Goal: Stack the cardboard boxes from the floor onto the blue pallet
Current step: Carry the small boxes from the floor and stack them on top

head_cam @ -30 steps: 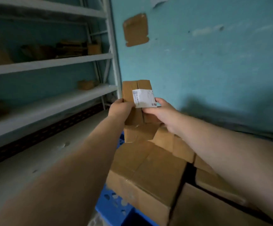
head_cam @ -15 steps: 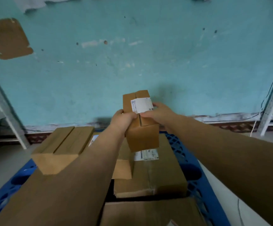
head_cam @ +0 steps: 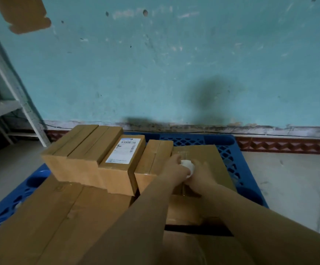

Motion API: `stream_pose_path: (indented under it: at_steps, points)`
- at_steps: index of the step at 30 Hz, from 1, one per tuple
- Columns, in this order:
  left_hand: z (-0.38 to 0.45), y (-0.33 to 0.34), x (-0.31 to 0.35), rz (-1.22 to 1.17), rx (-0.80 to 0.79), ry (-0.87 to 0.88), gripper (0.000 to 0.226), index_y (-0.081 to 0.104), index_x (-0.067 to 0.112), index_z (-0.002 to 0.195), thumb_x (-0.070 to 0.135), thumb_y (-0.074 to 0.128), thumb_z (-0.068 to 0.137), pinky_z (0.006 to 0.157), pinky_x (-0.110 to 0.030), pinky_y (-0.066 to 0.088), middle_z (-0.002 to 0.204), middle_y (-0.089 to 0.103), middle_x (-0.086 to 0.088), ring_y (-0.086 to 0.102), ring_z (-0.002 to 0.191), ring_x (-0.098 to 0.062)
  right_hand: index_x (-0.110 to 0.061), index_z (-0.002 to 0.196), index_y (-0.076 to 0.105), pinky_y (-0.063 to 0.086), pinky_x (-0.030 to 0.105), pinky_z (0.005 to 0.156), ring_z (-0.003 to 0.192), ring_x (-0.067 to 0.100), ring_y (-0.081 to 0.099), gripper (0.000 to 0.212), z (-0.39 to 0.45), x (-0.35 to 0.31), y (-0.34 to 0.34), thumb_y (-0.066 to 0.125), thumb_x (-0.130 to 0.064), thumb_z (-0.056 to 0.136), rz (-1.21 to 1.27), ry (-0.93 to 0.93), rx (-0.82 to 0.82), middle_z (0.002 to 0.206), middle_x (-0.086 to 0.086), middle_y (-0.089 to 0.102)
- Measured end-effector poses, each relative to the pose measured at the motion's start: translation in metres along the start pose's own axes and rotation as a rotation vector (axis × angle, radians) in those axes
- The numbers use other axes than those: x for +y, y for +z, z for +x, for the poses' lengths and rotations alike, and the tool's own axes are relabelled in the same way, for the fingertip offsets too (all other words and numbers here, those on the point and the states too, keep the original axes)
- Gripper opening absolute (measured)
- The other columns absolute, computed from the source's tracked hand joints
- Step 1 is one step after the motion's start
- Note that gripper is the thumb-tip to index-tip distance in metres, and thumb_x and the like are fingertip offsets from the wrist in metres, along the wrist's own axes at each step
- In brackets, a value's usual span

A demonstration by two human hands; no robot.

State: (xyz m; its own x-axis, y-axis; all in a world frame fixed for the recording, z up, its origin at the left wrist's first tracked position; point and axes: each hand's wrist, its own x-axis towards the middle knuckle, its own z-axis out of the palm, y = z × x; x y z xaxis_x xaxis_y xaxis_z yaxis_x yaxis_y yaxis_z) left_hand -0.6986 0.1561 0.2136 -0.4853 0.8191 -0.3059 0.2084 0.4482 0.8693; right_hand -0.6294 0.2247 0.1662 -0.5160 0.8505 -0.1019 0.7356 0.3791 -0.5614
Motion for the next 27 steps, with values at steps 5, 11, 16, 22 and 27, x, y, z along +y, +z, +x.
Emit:
stream_pose_path:
  at_steps: [5,11,16,22,27]
  points:
    - [-0.004,-0.038,-0.013,-0.127,0.098,-0.033,0.054,0.041,0.015,0.136,0.005,0.054,0.085,0.074,-0.020,0.045,0.118,0.055,-0.002,0.051,0.110,-0.020,-0.010,0.128,0.045,0.041,0.040,0.097,0.116,0.031,0.045,0.049,0.022,-0.002,0.002,0.061,-0.020,0.083,0.015,0.092,0.092,0.131,0.017,0.045]
    - [-0.009,-0.080,-0.050,-0.077,0.258,-0.070,0.053,0.042,0.017,0.135,0.012,0.054,0.084,0.100,-0.032,0.040,0.133,0.049,-0.007,0.047,0.119,-0.024,-0.027,0.145,0.016,0.009,0.048,0.114,0.141,0.033,0.002,0.113,0.015,0.014,0.018,0.065,-0.074,0.054,-0.133,-0.126,-0.056,0.155,0.005,0.011]
    - [-0.020,-0.088,-0.055,-0.147,0.276,-0.020,0.047,0.047,0.016,0.131,0.010,0.055,0.084,0.098,-0.035,0.045,0.128,0.053,-0.007,0.051,0.110,-0.021,-0.025,0.147,0.010,0.003,0.053,0.115,0.142,0.035,-0.009,0.121,0.024,0.009,0.012,0.063,-0.078,0.052,-0.312,-0.175,-0.075,0.157,0.005,0.003]
    - [-0.066,-0.157,-0.067,-0.305,0.458,0.093,0.042,0.050,0.015,0.126,0.012,0.058,0.086,0.070,-0.018,0.047,0.116,0.053,-0.001,0.053,0.083,-0.006,-0.022,0.141,0.031,-0.006,0.062,0.108,0.144,0.018,0.007,0.096,0.008,-0.091,0.003,0.062,-0.069,0.063,-0.206,-0.614,0.303,0.152,-0.001,0.028]
    - [-0.177,-0.255,-0.134,-0.322,0.811,-0.073,0.051,0.043,0.019,0.134,0.019,0.060,0.085,0.078,-0.031,0.040,0.129,0.053,-0.008,0.049,0.090,-0.015,-0.021,0.135,0.040,0.006,0.037,0.112,0.142,0.016,0.017,0.084,-0.060,-0.225,0.063,0.076,-0.047,0.064,0.225,-0.896,0.182,0.146,0.002,0.039]
